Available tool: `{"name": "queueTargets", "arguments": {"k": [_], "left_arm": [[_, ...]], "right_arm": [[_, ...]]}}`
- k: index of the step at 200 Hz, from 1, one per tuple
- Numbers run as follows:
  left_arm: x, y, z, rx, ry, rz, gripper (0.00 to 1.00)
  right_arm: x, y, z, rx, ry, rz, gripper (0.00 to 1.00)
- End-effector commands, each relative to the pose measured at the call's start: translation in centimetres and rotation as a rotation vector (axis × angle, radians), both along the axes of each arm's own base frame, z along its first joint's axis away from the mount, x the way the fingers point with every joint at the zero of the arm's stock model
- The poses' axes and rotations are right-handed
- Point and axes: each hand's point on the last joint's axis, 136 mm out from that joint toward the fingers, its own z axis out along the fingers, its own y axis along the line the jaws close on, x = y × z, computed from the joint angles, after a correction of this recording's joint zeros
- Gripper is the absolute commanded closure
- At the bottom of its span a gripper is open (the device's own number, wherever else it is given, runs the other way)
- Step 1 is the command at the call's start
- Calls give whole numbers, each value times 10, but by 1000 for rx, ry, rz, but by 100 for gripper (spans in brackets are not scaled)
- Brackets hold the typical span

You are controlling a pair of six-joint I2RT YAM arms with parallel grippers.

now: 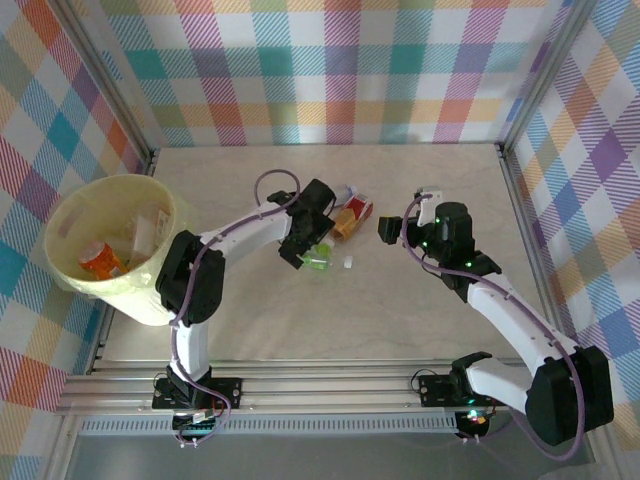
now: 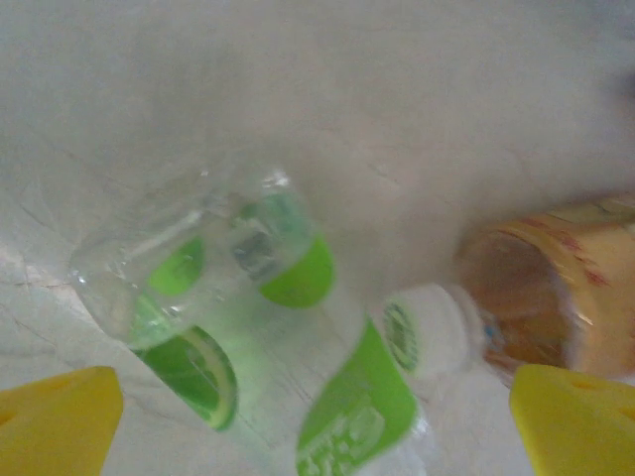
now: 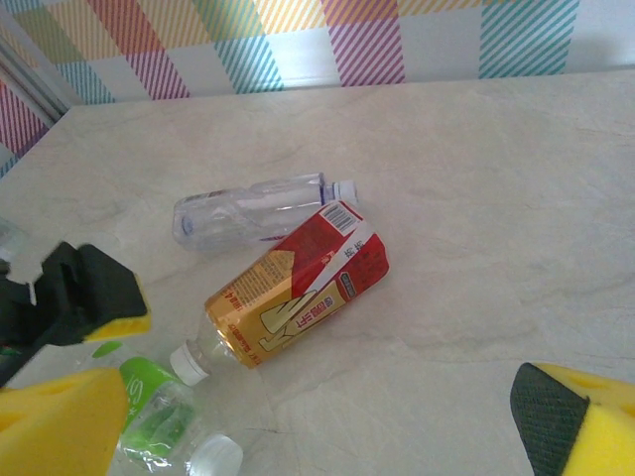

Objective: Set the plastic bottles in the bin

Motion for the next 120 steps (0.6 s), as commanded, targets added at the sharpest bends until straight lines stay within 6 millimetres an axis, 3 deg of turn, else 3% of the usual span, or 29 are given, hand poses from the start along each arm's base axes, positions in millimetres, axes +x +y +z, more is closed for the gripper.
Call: {"name": "queueTargets", "arguments": {"k": [1,36,72,120], "left_arm": [[0,-6,-12,-46,22,112,0],[-2,-6,-28,-25,55,120,1],[-3,-5,-45,-15,68,129,8],[-9,17,-50,70,38,152,25]], "right_arm": [[-5,-3,-2,-11,4,-9,0],[-7,-6,-3,-28,4,-16,0],[-6,-5,-3,-26,1,-12,0],[-6,-5,-3,-34,2,-11,0]]}}
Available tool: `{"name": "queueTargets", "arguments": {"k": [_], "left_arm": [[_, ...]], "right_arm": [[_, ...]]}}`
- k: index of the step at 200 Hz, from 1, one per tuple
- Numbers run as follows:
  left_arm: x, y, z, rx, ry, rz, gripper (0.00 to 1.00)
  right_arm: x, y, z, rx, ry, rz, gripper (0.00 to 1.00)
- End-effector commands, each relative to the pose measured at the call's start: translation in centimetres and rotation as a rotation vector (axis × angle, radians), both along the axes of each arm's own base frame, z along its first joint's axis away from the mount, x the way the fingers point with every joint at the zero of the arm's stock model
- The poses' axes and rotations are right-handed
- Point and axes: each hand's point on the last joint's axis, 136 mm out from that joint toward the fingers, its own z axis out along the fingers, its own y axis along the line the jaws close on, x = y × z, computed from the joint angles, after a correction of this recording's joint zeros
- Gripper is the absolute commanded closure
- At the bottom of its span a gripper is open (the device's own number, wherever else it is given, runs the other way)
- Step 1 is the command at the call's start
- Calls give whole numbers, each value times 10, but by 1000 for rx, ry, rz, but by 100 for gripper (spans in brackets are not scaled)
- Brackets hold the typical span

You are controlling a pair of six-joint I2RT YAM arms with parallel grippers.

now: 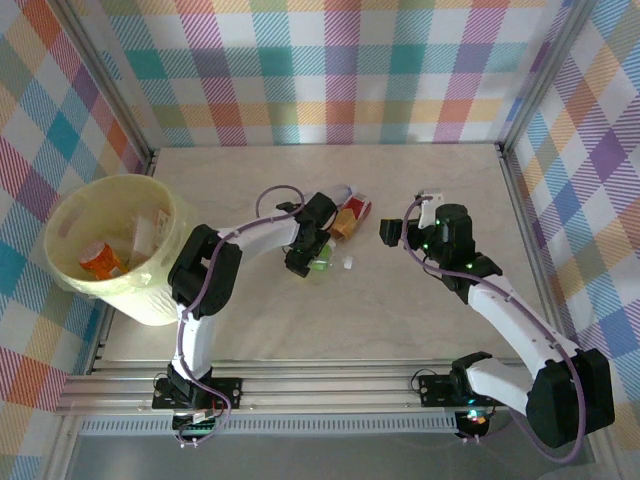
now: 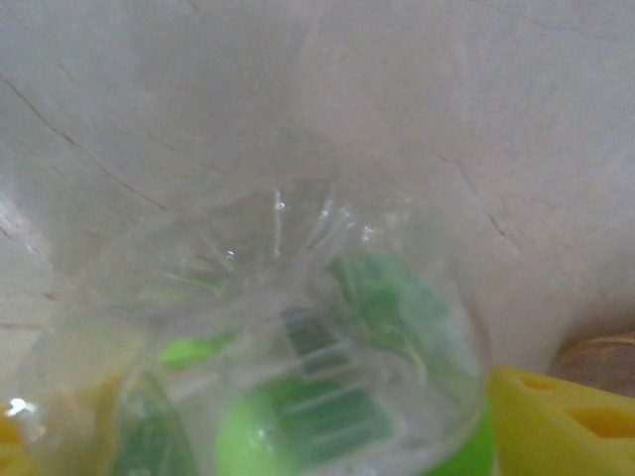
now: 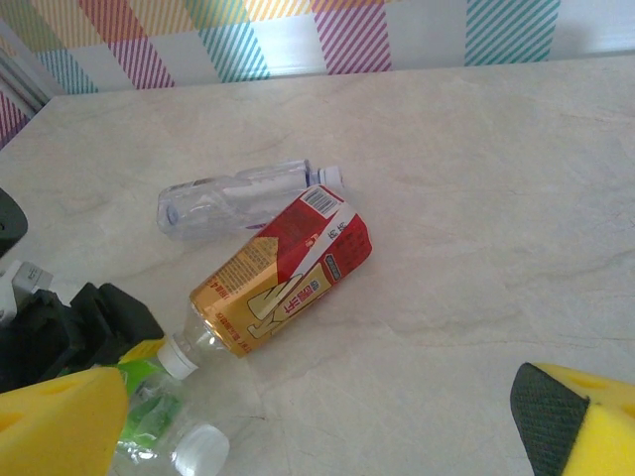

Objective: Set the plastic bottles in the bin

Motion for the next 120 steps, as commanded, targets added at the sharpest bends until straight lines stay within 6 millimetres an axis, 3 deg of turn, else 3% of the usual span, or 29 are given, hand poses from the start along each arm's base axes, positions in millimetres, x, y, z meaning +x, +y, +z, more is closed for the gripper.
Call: {"name": "queueTargets", "arguments": {"k": [1,57,120], "left_arm": [[-5,13,-2,62,-20,16,25],[-7,39,-3,131,-130,0,45],[3,42,16,118,-311,-129,53]], "right_arm": [[-2,0,2,-15,-15,4,0],[2,1,5,-10,-16,1,0],[6,5,2,2,11,6,0]]}}
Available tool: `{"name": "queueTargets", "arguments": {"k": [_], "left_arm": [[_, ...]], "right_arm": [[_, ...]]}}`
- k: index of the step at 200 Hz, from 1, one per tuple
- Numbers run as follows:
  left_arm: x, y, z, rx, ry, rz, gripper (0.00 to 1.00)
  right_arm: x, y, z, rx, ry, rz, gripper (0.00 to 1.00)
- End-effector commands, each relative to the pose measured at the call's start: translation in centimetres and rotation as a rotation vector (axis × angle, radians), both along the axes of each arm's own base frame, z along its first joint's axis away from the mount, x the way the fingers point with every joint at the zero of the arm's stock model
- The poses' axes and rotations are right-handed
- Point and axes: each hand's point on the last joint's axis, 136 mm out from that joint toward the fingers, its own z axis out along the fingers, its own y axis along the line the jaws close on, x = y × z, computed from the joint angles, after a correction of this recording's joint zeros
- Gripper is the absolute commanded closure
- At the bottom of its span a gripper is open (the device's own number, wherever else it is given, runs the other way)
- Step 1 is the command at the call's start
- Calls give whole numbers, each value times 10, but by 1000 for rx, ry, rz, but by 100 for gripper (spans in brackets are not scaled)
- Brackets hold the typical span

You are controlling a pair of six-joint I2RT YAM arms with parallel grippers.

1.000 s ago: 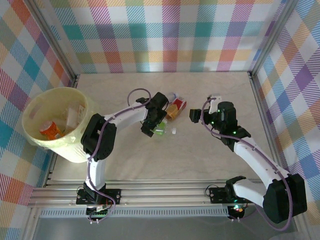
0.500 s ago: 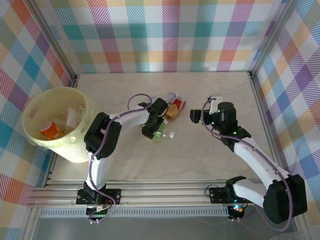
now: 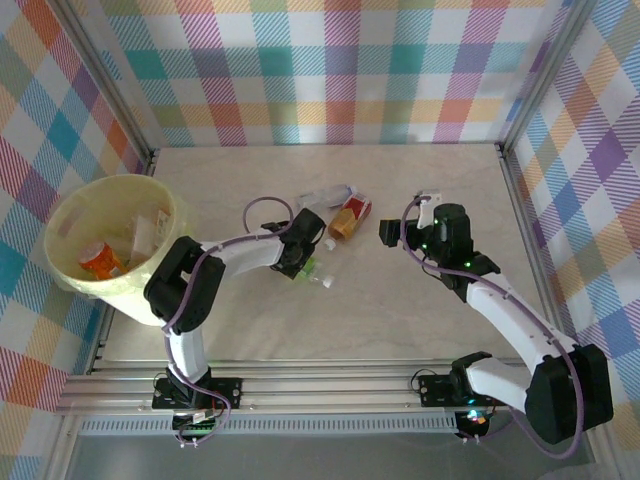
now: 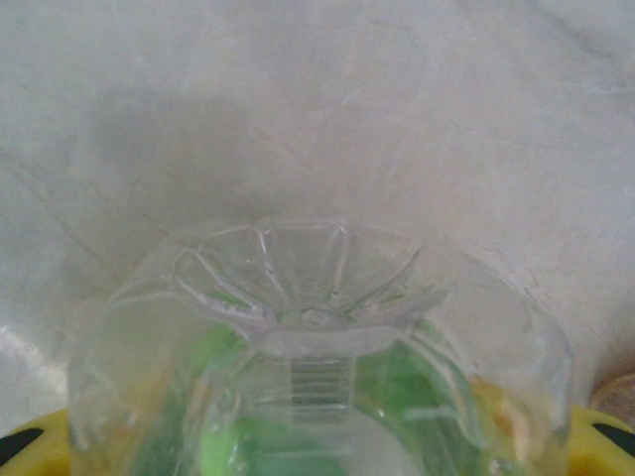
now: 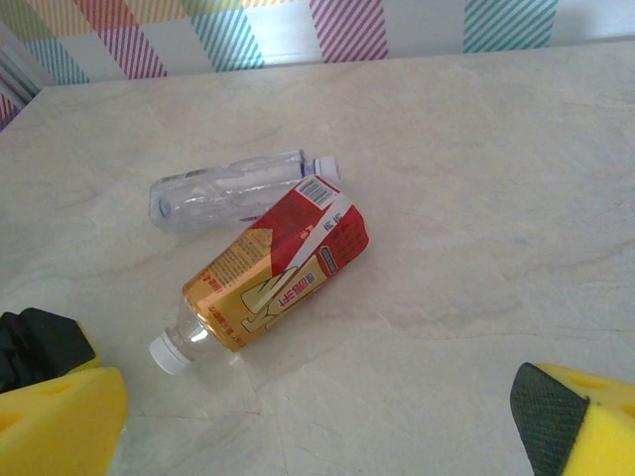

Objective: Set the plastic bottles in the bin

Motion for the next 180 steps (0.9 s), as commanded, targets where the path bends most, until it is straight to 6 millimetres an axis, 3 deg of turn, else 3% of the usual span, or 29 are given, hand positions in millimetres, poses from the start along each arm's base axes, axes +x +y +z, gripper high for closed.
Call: {"name": "queueTargets", "arguments": {"k": [1,50,81,134,180], "left_arm": [[9,5,14,44,-104,-77,53],[21,-6,35,35,-234,-214,54],[26,-8,57,64,-286,-282,56],[28,6,123,182,-418,-379,55],[13,28,192,280,-502,-450,56]], "right_arm": [[3,5,10,11,-11,11,0],[-3,22,11,27,-4,122,0],[-18,50,14,61,-12,323,0],[-27,80,17,119,3,463,0],[-12,83,16,121,22,421,0]]}}
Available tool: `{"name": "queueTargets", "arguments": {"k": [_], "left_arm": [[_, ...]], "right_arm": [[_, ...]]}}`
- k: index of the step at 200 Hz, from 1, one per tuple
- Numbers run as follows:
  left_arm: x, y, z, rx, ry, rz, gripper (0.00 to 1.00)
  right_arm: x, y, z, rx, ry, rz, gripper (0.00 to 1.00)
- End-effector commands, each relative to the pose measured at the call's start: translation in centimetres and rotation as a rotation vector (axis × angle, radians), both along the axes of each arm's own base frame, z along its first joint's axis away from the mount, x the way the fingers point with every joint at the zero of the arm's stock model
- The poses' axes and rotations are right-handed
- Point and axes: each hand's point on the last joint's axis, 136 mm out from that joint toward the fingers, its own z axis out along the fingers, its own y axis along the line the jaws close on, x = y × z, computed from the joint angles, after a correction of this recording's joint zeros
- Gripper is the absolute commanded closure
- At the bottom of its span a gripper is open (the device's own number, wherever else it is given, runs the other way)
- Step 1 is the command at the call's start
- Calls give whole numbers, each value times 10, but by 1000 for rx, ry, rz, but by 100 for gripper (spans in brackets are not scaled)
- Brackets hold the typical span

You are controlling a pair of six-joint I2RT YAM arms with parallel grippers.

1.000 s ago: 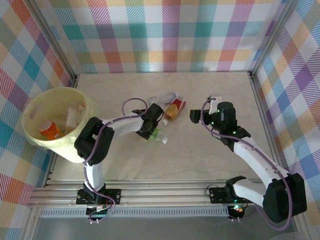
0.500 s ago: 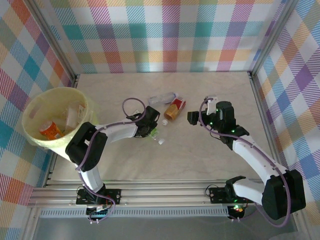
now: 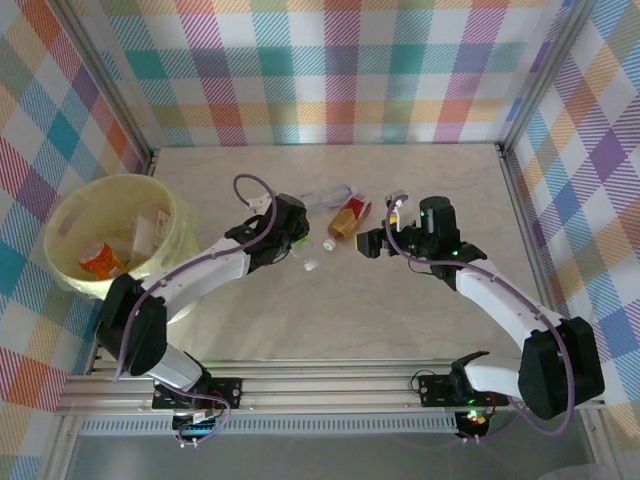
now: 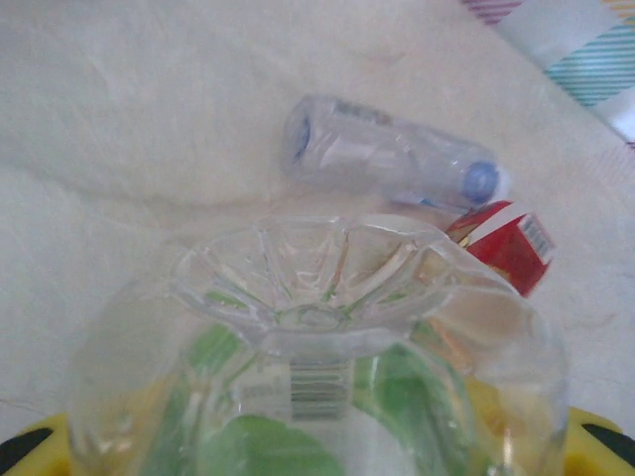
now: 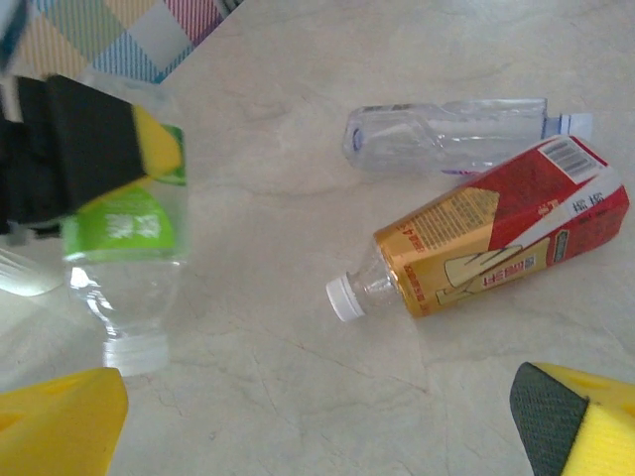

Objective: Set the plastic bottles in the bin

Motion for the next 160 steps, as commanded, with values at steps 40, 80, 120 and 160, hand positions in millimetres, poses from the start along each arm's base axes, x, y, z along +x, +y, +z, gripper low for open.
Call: {"name": "queueTargets", "arguments": {"k": [40,80,120,160], "left_arm": [[-30,46,135,163,-218,-68,55],[-55,87,220,266,-370,-31,56],[-76,153,291,495,-456,168,56],[-89,211,311,658,-438,396,56]], "right_arm": [[18,9,17,32,-36,-13,0],[21,13,18,55,-34,-7,0],[21,15,12,50,-23,5,0],[23,17,13,62,-19,9,0]]}}
